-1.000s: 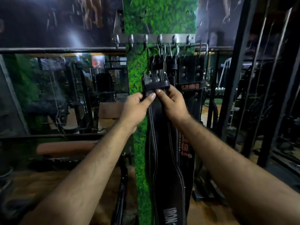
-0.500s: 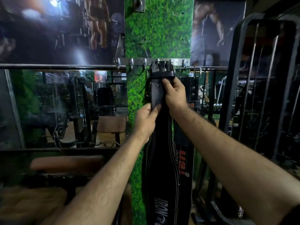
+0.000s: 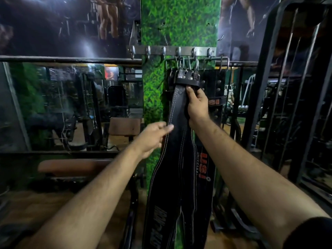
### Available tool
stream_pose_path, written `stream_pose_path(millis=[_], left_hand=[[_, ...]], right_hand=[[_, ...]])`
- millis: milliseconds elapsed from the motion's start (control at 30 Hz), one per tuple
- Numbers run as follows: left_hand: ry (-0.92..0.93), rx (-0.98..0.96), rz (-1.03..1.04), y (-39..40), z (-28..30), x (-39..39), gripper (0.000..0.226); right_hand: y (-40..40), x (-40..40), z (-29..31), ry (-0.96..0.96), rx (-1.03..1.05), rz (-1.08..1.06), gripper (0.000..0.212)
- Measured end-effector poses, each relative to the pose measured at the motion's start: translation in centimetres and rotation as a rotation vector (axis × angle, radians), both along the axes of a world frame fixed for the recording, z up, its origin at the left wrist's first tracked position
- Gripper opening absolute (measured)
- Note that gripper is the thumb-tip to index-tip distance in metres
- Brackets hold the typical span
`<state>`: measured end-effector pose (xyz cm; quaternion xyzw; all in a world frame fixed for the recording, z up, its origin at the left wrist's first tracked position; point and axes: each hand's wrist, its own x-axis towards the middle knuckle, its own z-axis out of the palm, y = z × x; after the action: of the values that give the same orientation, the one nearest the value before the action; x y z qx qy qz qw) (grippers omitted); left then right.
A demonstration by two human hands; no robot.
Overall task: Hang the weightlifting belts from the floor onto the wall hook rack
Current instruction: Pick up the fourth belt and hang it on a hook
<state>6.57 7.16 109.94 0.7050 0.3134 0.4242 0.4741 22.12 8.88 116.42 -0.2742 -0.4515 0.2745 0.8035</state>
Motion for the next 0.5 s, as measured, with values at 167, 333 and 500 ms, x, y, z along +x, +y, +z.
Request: stream_pose_path(millis=[167, 333, 500], left_hand=[[-0.238, 0.183, 0.04, -0.1, 1.4, 3.1, 0.021], [-0.123, 0.126, 0.035, 1.3, -7.8, 2.8, 0.031], [0.165, 0.022, -0.034, 1.3, -11.5, 0.9, 0.048]], right_hand=[[0.0, 0.0, 1.0, -0.031, 0.064, -0.013, 0.013], [1.0, 1.8, -1.3, 0.093, -0.131, -0.046, 0.016], [1.4, 2.0, -4.3, 0.105, -0.191, -0.026, 0.014]])
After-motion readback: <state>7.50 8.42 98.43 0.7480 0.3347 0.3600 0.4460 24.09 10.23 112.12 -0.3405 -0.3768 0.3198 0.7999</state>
